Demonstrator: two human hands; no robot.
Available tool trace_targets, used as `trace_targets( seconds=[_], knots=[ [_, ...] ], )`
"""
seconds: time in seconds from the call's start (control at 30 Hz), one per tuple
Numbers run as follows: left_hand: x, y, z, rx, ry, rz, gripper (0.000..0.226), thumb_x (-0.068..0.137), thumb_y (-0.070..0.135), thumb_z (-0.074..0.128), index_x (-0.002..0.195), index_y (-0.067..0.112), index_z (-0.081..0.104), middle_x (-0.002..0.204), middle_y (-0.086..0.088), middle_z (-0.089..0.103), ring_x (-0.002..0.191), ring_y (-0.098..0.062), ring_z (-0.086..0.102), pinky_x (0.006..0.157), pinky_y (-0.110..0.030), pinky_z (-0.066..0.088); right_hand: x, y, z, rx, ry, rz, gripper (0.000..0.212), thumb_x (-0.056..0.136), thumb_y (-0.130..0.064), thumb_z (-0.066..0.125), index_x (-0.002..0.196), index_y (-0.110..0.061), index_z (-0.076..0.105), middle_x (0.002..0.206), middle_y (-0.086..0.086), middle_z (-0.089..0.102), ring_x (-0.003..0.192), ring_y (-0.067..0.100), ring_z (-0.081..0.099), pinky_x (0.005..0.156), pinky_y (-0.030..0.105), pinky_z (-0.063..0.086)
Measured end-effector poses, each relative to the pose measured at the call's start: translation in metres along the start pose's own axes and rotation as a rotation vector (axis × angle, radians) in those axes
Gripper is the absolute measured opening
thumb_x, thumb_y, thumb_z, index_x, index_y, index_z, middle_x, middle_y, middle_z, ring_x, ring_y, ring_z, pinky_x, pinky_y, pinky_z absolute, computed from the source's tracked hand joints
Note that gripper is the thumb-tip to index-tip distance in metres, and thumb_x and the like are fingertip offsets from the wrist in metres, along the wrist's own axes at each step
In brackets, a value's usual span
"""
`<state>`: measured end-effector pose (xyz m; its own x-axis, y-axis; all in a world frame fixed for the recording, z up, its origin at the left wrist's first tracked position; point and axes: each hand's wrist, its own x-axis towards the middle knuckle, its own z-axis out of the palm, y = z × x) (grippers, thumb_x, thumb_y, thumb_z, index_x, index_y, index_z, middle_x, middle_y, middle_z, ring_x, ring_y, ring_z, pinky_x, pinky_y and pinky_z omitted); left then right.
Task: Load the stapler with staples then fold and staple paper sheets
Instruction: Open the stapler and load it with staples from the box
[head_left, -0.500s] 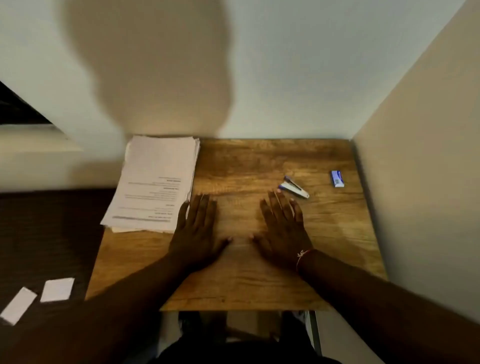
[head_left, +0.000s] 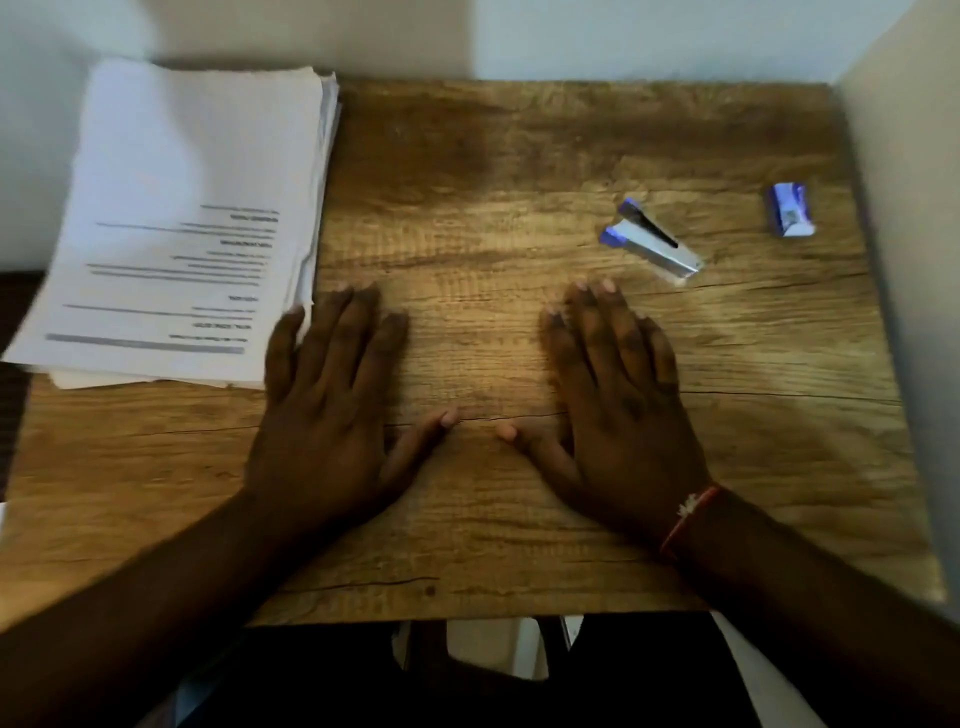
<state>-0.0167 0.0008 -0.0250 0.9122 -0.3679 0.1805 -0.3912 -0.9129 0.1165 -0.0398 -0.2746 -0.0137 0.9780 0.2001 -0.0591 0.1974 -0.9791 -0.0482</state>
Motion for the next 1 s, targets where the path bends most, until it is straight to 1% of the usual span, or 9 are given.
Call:
trace_targets(
  seconds=[0.13,0.3,0.43,0.53,0.57,0.67,0.8,0.9,1.0],
  knots=[
    [-0.005,-0.001,0.005,0.018,0.088,0.064,0.094,0.104,0.074,0.054,0.164,0.002,0.050,0.176,-0.021,0.039,0.170,-0.038,0.027,0.132,-0.070,0.022,-0.001,0.000,0.007,-0.029,0.032,-0.018,0.107,0.097,-0.089,0.029,0.174,-0.015,0.019,0.183,0.013,0.003,0.170,0.032,-0.004,0.134,0.060,0.010],
    [-0.007,-0.005,0.017,0.072,0.222,0.121,0.094,0.103,0.073,0.056,0.158,-0.003,0.055,0.172,-0.024,0.046,0.166,-0.041,0.035,0.131,-0.070,0.026,-0.004,0.000,0.014,-0.039,0.047,-0.044,0.105,0.097,-0.091,0.019,0.175,-0.021,0.013,0.184,0.010,-0.002,0.169,0.028,-0.013,0.135,0.059,0.005],
    [-0.005,-0.006,0.019,0.071,0.285,0.131,0.092,0.101,0.076,0.052,0.152,0.000,0.061,0.169,-0.021,0.051,0.166,-0.036,0.037,0.134,-0.061,0.027,-0.009,-0.002,0.013,-0.031,0.113,-0.033,0.105,0.096,-0.092,0.012,0.175,-0.024,0.007,0.184,0.006,-0.006,0.168,0.024,-0.019,0.136,0.056,0.003],
    [-0.010,-0.003,0.017,0.053,0.310,0.097,0.094,0.099,0.084,0.043,0.154,0.010,0.059,0.171,-0.014,0.049,0.169,-0.029,0.030,0.137,-0.043,0.014,-0.013,-0.005,0.015,0.004,0.166,-0.005,0.105,0.092,-0.094,0.011,0.174,-0.028,0.001,0.183,0.003,-0.011,0.167,0.021,-0.022,0.136,0.052,-0.004],
    [-0.009,-0.004,0.019,0.053,0.315,0.088,0.093,0.099,0.085,0.042,0.155,0.012,0.058,0.171,-0.013,0.048,0.169,-0.028,0.029,0.137,-0.043,0.013,-0.011,-0.005,0.016,0.020,0.170,0.001,0.105,0.092,-0.094,0.013,0.174,-0.029,-0.001,0.183,0.002,-0.013,0.167,0.021,-0.022,0.136,0.051,-0.006],
    [-0.011,-0.004,0.018,0.046,0.376,0.068,0.091,0.098,0.083,0.046,0.154,0.011,0.058,0.170,-0.016,0.049,0.168,-0.032,0.032,0.135,-0.053,0.022,-0.017,-0.008,0.013,0.055,0.210,0.013,0.105,0.093,-0.093,0.019,0.174,-0.029,-0.001,0.183,0.001,-0.015,0.167,0.021,-0.020,0.133,0.048,-0.008],
    [-0.013,-0.003,0.019,0.012,0.476,0.079,0.085,0.102,0.076,0.049,0.151,0.008,0.061,0.165,-0.021,0.054,0.163,-0.038,0.040,0.134,-0.056,0.027,-0.020,-0.008,0.015,0.067,0.272,-0.011,0.102,0.096,-0.091,0.023,0.174,-0.029,0.000,0.183,0.001,-0.017,0.166,0.022,-0.024,0.132,0.049,-0.011],
    [-0.017,0.000,0.018,-0.023,0.488,0.101,0.079,0.102,0.073,0.054,0.151,0.011,0.060,0.165,-0.017,0.054,0.163,-0.036,0.040,0.133,-0.055,0.031,-0.020,-0.007,0.020,0.054,0.316,-0.008,0.104,0.093,-0.092,0.017,0.174,-0.029,0.001,0.183,0.002,-0.014,0.167,0.023,-0.024,0.133,0.054,-0.009],
    [-0.020,0.000,0.017,-0.038,0.528,0.151,0.071,0.103,0.066,0.063,0.146,0.010,0.063,0.158,-0.015,0.059,0.158,-0.035,0.047,0.128,-0.054,0.038,-0.022,-0.007,0.024,0.028,0.356,0.006,0.110,0.089,-0.095,0.007,0.174,-0.026,0.004,0.184,0.004,-0.010,0.168,0.025,-0.018,0.134,0.056,-0.004]
  ],
)
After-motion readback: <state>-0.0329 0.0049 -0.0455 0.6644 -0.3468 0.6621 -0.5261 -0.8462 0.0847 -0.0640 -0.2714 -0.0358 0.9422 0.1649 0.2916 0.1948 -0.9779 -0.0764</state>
